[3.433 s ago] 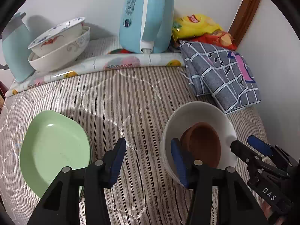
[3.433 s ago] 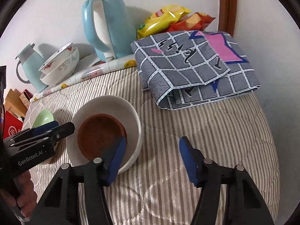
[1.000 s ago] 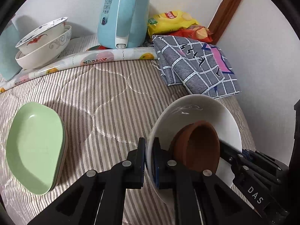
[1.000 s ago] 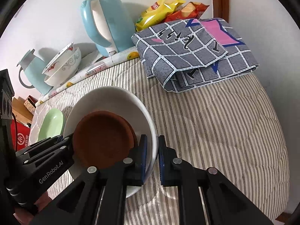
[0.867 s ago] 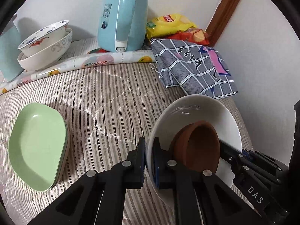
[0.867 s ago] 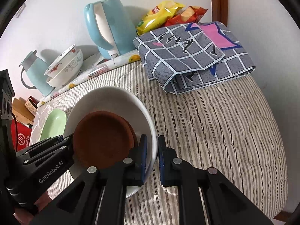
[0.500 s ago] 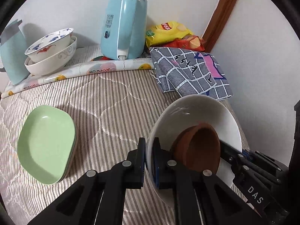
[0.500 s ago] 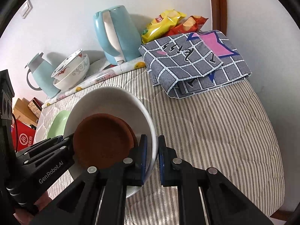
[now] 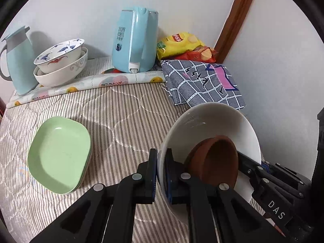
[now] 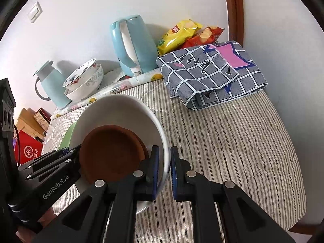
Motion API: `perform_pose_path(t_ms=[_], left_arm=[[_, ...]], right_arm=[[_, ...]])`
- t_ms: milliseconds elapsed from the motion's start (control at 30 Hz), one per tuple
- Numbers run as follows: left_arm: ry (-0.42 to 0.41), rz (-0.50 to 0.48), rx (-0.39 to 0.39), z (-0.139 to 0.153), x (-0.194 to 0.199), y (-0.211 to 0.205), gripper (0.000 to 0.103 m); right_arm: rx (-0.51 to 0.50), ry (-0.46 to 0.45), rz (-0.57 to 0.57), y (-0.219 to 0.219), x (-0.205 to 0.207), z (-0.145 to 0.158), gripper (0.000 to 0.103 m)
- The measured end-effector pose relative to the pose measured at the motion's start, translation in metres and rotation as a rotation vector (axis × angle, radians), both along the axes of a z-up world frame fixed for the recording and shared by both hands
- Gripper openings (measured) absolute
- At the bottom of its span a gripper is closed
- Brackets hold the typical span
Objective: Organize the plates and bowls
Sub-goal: 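Carry the white bowl with the left tool toward the green plate stack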
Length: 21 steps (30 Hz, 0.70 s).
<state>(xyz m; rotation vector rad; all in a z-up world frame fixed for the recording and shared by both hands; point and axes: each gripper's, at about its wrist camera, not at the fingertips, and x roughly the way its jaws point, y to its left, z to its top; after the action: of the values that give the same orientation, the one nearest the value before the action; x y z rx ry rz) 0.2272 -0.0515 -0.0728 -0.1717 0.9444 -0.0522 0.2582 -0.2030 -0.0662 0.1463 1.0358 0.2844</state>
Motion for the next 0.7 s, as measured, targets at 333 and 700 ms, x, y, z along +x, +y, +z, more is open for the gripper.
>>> perform_pose_path(t_ms=[333,700], left_arm=[[-0.017,0.015,0.004,0.005,-0.012,0.016,0.008],[-0.025,0.041,0.001,0.01,-0.023,0.034,0.008]], right_arm=[[0.004,-0.013,0.015,0.015,-0.009,0.005,0.01],[0.0,-0.03,0.039,0.034,-0.015,0.013,0.01]])
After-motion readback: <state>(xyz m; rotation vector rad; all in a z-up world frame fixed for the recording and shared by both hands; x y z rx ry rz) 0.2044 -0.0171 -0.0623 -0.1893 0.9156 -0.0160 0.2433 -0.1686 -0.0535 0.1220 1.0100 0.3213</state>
